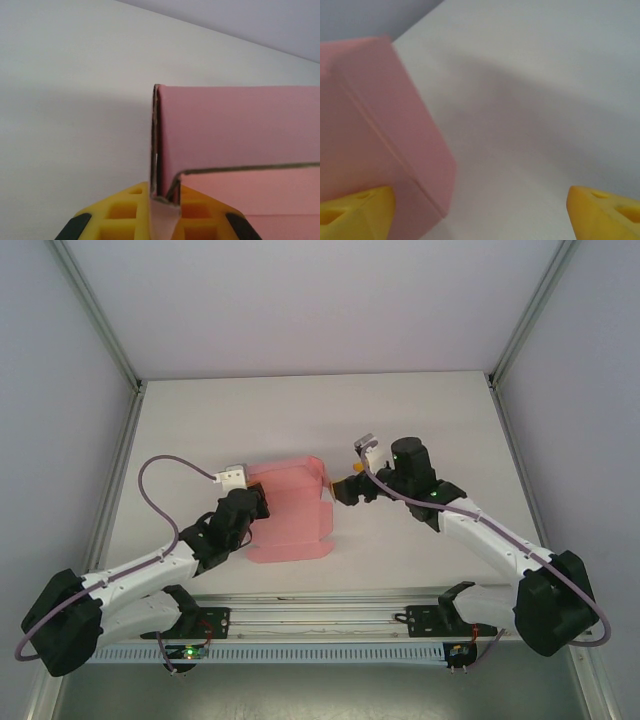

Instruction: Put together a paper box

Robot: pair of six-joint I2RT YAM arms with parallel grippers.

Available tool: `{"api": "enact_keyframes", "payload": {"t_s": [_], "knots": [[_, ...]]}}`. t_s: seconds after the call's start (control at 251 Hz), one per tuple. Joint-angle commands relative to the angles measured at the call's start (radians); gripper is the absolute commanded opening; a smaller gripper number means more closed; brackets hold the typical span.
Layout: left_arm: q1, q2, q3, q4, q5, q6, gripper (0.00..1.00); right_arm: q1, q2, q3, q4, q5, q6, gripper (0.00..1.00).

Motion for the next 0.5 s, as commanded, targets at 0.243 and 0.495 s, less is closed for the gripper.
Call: {"api": "enact_keyframes", "payload": {"t_s": [0.243,0.495], "knots": [[0.000,0.039,0.042,0.026,0.002,-0.015,0.00,0.090,0.110,0.066,0.116,-0.045,0.067,0.89],[0.000,0.015,0.035,0.025,-0.002,-0.016,0.00,0.122,0.218,0.117,0.107,-0.039,0.039,0.68]]}}
